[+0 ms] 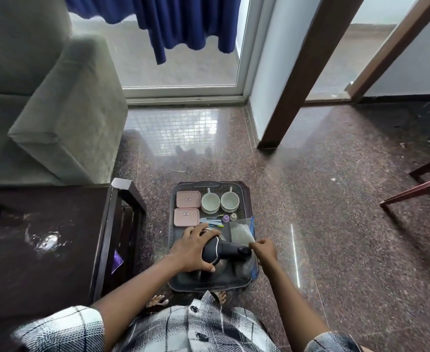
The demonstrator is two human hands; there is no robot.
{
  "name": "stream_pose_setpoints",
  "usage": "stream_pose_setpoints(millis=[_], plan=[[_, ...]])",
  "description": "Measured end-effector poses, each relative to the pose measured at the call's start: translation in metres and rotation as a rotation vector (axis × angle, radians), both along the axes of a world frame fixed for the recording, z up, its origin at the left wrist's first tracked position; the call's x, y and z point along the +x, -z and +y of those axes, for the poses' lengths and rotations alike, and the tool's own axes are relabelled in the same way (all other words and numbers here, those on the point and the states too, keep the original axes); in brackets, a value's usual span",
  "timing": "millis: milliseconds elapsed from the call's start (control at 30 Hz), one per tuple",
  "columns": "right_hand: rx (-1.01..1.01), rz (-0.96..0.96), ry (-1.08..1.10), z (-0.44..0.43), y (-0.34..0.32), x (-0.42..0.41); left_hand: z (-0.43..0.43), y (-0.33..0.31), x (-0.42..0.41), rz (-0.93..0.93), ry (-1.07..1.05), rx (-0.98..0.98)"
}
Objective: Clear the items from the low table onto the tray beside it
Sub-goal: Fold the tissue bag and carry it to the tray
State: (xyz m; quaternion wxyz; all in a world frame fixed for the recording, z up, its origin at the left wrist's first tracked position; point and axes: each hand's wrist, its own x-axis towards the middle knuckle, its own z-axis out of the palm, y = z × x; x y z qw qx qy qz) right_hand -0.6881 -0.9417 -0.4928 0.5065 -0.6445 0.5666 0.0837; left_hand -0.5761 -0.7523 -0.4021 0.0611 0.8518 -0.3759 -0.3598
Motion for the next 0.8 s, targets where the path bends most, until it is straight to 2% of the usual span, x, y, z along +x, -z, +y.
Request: stream_pose_setpoints(millis=[300, 667, 800], plan=[[-0.092, 0.12, 0.051, 0.003, 0.004, 0.0, 0.003, 0.001, 0.001, -0.011, 0.008, -0.008], [-0.051, 0.072, 0.105, 0.008, -0.002, -0.005, 0.003, 0.0, 0.003, -0.018, 0.02, -0.007], [-0.138, 0.028, 0.038, 0.009, -0.029, 0.0, 0.004, -0.001, 0.001, -0.02, 0.021, -0.016]])
